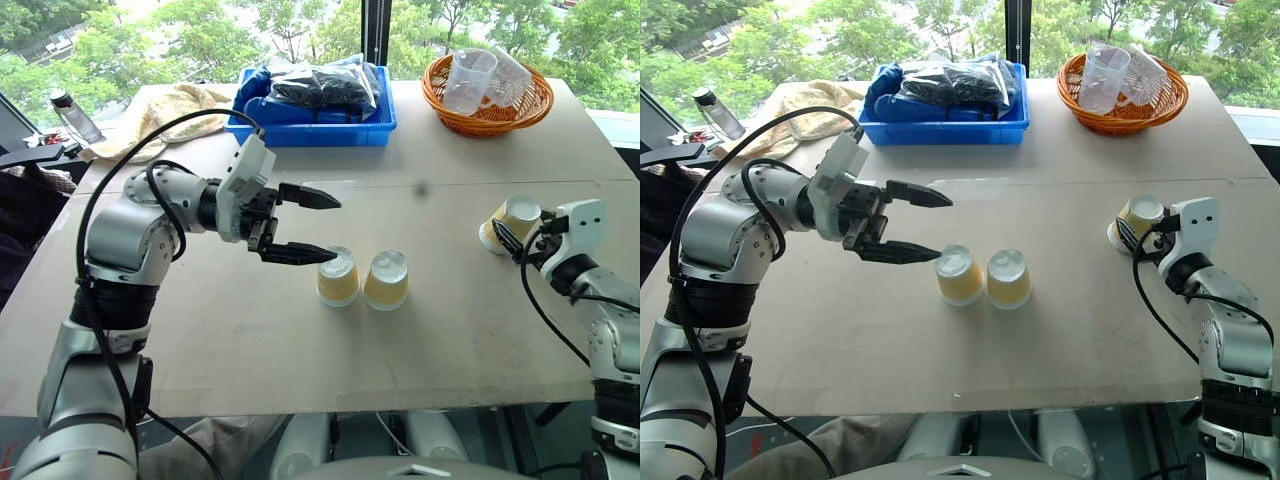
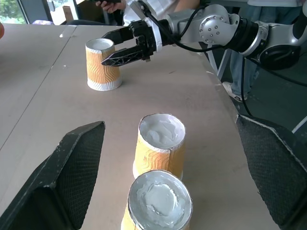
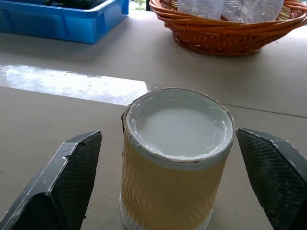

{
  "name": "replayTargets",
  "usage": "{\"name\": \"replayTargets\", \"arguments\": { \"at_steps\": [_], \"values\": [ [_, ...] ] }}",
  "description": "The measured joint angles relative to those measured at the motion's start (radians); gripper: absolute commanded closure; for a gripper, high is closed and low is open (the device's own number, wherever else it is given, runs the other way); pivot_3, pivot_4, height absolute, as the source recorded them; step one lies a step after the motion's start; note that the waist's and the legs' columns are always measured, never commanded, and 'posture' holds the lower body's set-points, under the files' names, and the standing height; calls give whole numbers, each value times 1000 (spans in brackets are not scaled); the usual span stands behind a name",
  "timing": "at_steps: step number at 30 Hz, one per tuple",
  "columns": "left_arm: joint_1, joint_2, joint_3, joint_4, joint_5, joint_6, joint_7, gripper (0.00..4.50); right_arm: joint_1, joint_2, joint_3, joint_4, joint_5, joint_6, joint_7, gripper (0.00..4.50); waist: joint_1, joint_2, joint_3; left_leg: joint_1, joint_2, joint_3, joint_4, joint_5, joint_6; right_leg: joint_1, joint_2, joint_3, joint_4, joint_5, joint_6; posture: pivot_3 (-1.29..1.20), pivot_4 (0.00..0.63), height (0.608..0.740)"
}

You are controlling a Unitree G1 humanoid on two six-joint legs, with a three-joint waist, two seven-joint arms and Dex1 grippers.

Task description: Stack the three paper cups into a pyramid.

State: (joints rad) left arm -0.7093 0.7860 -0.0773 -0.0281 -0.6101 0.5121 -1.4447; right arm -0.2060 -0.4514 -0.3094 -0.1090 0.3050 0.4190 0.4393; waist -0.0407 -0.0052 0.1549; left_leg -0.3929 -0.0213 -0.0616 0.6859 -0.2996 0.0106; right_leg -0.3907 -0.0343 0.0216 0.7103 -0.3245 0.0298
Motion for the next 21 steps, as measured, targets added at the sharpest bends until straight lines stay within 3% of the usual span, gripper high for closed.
{"name": "replayTargets", "arguments": {
  "at_steps": [3, 6, 7, 14, 21],
  "values": [
    [7, 7, 11, -11, -1, 1, 3, 0, -25, 0, 0, 55, -3, -41, 5, 917, -3, 0, 0, 0, 0, 0, 0, 0, 0, 0, 0, 0, 0, 0, 0, 0, 150, 740],
    [16, 14, 26, -20, -1, 3, 5, 0, -37, 0, 2, 80, -1, -69, 15, 2316, -3, 0, 0, 0, 0, 0, 0, 0, 0, 0, 0, 0, 0, 0, 0, 0, 150, 740],
    [16, 15, 29, -20, -1, 3, 5, 0, -39, 0, 5, 81, -1, -77, 16, 2481, -2, 0, 0, 0, 0, 0, 0, 0, 0, 0, 0, 0, 0, 0, 0, 0, 150, 740],
    [21, 14, 35, -20, 0, 1, 10, 0, -33, 3, 28, 64, 32, -109, 73, 2485, -1, 0, 0, 0, 0, 0, 0, 0, 0, 0, 0, 0, 0, 0, 0, 0, 150, 740],
    [98, 63, 81, -18, 4, -2, 15, 0, -44, -58, 138, -291, 258, 74, 211, 2485, -7, 1, 0, 0, 1, -1, 0, 0, 0, -1, 0, 1, 0, 0, 0, 0, 150, 740]
  ]
}}
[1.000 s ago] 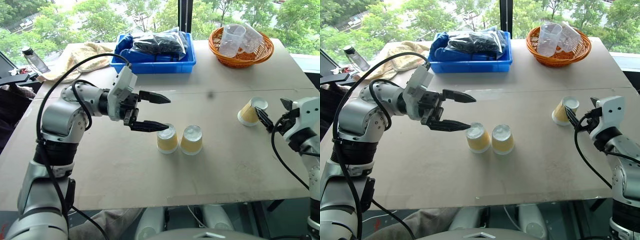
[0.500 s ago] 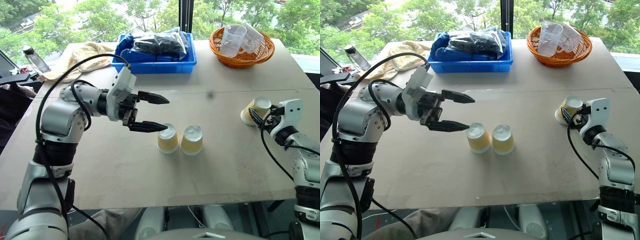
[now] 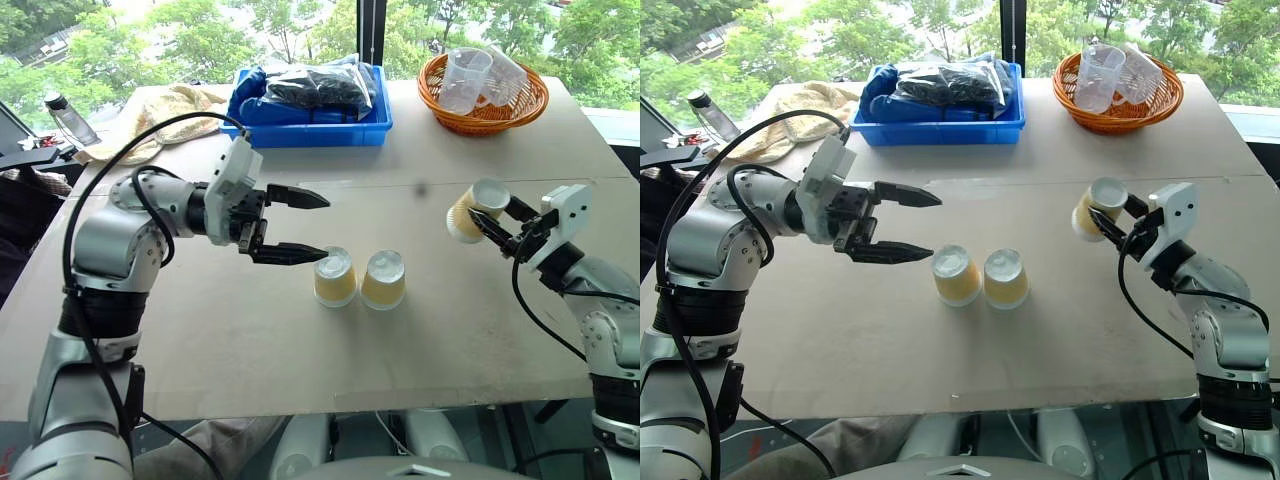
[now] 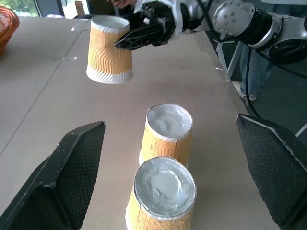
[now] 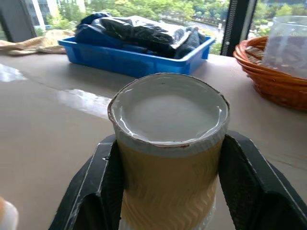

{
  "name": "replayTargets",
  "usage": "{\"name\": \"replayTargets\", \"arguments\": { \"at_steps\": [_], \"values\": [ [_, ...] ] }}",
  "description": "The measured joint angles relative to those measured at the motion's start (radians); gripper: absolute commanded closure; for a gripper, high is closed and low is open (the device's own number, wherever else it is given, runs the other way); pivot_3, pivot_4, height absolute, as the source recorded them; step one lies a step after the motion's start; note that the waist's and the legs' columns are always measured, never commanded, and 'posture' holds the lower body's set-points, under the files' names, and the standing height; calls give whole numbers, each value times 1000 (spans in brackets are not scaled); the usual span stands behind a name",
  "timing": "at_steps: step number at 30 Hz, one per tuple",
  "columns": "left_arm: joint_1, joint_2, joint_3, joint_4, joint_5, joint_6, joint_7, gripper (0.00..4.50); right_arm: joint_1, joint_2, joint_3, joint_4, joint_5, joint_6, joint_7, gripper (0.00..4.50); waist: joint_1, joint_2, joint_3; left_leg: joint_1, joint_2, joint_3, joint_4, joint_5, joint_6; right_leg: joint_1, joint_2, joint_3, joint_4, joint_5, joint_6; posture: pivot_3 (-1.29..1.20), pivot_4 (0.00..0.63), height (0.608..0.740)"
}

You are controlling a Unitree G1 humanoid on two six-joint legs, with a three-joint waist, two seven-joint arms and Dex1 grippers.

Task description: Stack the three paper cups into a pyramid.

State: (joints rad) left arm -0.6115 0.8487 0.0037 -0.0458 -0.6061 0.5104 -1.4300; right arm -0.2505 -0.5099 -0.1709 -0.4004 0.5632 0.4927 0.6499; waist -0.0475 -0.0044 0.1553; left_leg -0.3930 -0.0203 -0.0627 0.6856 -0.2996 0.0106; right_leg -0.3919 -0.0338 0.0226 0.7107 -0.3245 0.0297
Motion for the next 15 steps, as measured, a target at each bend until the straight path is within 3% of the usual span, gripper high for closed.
{"name": "replayTargets", "arguments": {
  "at_steps": [5, 15],
  "values": [
    [107, 62, 67, -26, -6, -2, -13, 0, -65, -4, 137, -198, 163, 142, 29, 2485, 10, -1, 0, -2, -1, -3, 0, 0, 0, 0, -2, -3, -2, 0, 0, 0, 150, 740],
    [207, 135, 170, -130, -66, 35, -10, 0, -129, -35, 288, -159, 132, 178, 96, 2485, 10, -3, 1, -3, -1, -5, 1, 0, 0, 0, -2, -5, -2, 0, 0, 0, 150, 740]
  ]
}}
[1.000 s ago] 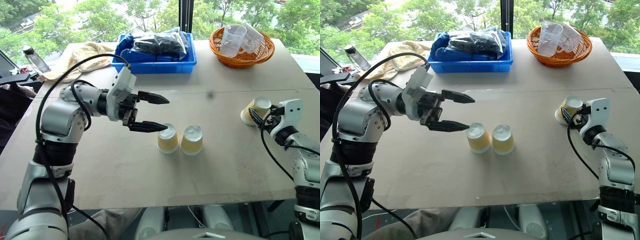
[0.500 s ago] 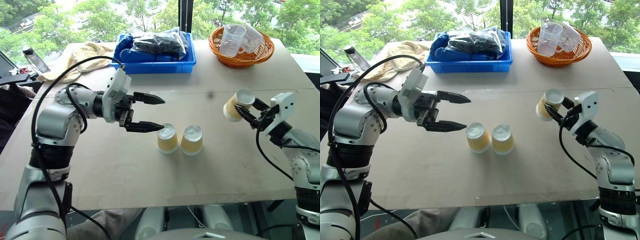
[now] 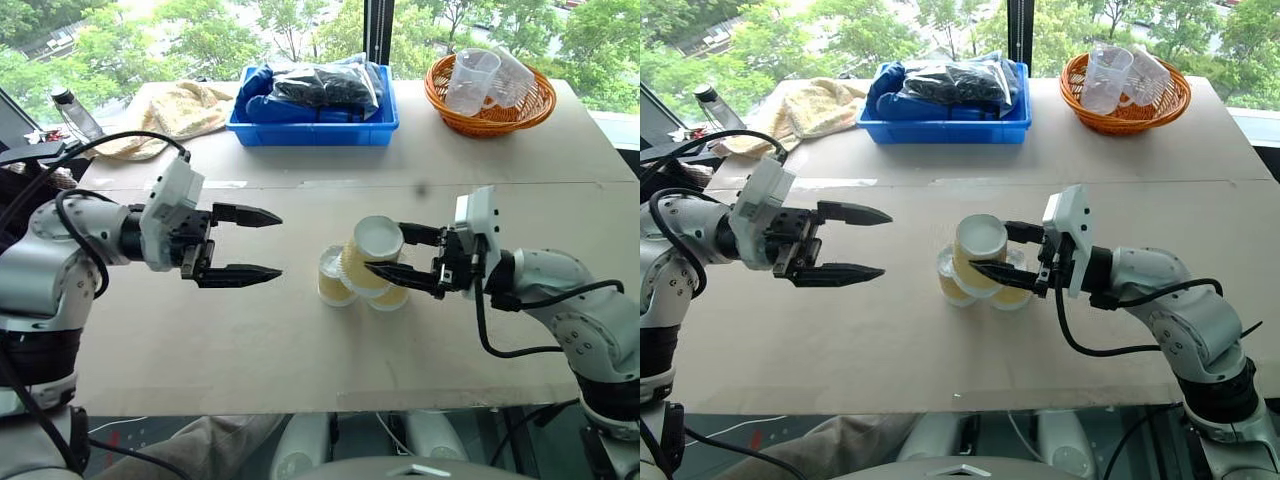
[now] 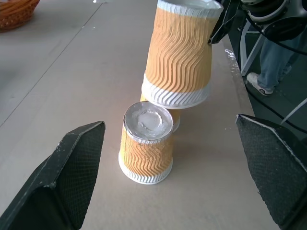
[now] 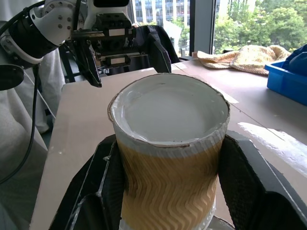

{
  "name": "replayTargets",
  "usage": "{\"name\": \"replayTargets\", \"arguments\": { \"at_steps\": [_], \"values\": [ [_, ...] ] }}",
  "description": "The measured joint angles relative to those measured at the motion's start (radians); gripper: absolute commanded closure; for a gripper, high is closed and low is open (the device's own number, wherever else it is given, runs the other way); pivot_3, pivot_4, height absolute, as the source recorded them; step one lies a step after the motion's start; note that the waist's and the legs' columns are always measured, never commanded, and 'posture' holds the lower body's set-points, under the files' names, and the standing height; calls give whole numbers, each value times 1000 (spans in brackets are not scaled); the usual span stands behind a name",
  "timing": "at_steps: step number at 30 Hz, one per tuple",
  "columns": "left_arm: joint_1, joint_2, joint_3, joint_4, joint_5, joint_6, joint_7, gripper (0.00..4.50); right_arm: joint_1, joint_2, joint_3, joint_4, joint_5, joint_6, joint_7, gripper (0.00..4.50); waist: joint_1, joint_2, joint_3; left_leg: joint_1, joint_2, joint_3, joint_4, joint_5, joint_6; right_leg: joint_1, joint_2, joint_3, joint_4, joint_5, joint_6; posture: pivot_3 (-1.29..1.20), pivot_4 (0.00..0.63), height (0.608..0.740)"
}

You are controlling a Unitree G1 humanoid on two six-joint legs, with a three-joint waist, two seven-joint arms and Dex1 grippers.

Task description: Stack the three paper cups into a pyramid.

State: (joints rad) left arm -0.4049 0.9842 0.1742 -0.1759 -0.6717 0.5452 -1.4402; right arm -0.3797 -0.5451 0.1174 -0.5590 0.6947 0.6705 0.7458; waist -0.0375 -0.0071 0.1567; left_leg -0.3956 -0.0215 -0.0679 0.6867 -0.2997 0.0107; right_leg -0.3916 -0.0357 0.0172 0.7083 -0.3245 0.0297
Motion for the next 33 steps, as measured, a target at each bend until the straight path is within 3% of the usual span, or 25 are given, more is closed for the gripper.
{"name": "replayTargets", "arguments": {
  "at_steps": [20, 21, 22, 24, 33],
  "values": [
    [16, 0, 11, -14, -18, 7, 29, 0, -60, 11, 24, 71, -91, -43, 31, 2485, -3, 0, 0, 0, 0, 0, 0, 0, 0, 0, 0, 0, 0, 0, 0, 0, 150, 740],
    [16, 0, 11, -14, -18, 7, 29, 0, -61, 10, 24, 71, -92, -43, 33, 1460, -3, 0, 0, 0, 0, 0, 0, 0, 0, 0, 0, 0, 0, 0, 0, 0, 150, 740],
    [16, 0, 11, -14, -18, 7, 29, 0, -61, 9, 24, 71, -92, -43, 34, 1156, -3, 0, 0, 0, 0, 0, 0, 0, 0, 0, 0, 0, 0, 0, 0, 0, 150, 740],
    [16, 0, 11, -14, -18, 7, 29, 0, -61, 6, 24, 71, -93, -40, 35, 123, -3, 0, 0, 0, 0, 0, 0, 0, 0, 0, 0, 0, 0, 0, 0, 0, 150, 740],
    [41, 0, 13, -17, -18, 3, 36, 0, -30, -25, -7, 67, -63, -26, 50, 53, -2, 0, 0, 0, 0, 0, 0, 0, 0, 0, 0, 0, 0, 0, 0, 0, 150, 740]
  ]
}}
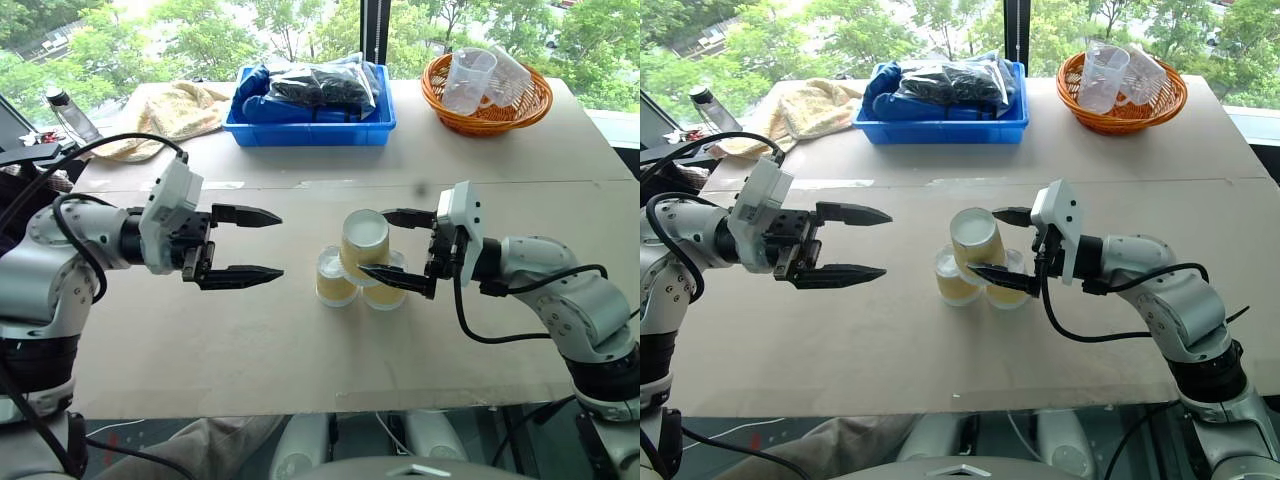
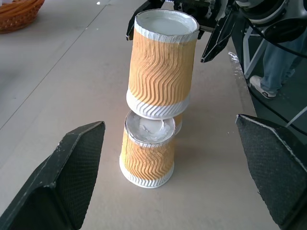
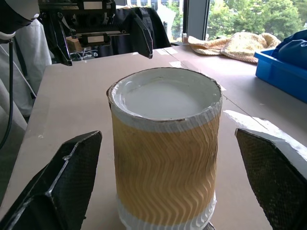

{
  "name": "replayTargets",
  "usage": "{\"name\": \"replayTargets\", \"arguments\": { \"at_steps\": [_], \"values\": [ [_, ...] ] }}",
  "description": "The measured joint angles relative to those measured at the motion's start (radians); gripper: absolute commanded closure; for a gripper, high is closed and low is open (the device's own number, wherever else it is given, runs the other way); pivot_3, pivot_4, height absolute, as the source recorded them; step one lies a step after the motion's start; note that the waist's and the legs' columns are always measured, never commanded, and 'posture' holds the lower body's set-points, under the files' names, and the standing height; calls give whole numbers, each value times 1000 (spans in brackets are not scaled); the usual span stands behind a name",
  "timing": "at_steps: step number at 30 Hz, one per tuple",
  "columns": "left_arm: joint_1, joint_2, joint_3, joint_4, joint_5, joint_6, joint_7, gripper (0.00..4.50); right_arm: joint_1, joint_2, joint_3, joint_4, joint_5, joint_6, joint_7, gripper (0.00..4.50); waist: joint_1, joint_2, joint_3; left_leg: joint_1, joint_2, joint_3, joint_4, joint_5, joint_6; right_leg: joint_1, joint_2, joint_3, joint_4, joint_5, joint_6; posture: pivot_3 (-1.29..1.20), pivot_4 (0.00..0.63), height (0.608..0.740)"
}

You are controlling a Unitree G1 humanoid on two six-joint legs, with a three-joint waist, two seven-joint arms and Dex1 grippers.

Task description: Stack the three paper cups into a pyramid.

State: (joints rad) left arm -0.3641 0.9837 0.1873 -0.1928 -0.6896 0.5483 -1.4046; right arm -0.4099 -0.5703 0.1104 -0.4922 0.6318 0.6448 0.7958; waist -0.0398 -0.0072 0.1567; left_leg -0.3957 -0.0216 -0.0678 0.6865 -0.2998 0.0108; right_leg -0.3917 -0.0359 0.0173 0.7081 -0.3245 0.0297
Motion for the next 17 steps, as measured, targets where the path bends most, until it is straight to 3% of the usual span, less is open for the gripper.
{"name": "replayTargets", "arguments": {
  "at_steps": [6, 10, 17],
  "values": [
    [113, -41, 8, -66, 6, -7, 88, 0, 136, -135, -188, -18, 78, 29, 39, 53, 7, 0, 0, -1, 0, 0, -1, 0, 0, 0, -1, 0, -2, 0, 0, 0, 150, 740],
    [285, -88, 44, -132, 48, -19, 214, 0, 334, -247, -335, -2, 58, 0, 95, 53, 6, 0, 0, -1, 1, 0, -2, -1, 2, 1, 0, 0, -4, 0, 0, 0, 150, 740],
    [573, -243, 71, -63, 251, -253, 364, 0, 553, -93, -352, 232, -119, -393, 178, 53, 11, 1, 0, 14, 1, 2, -5, -5, 8, 18, -1, 0, -10, 0, 0, 0, 150, 740]
  ]
}}
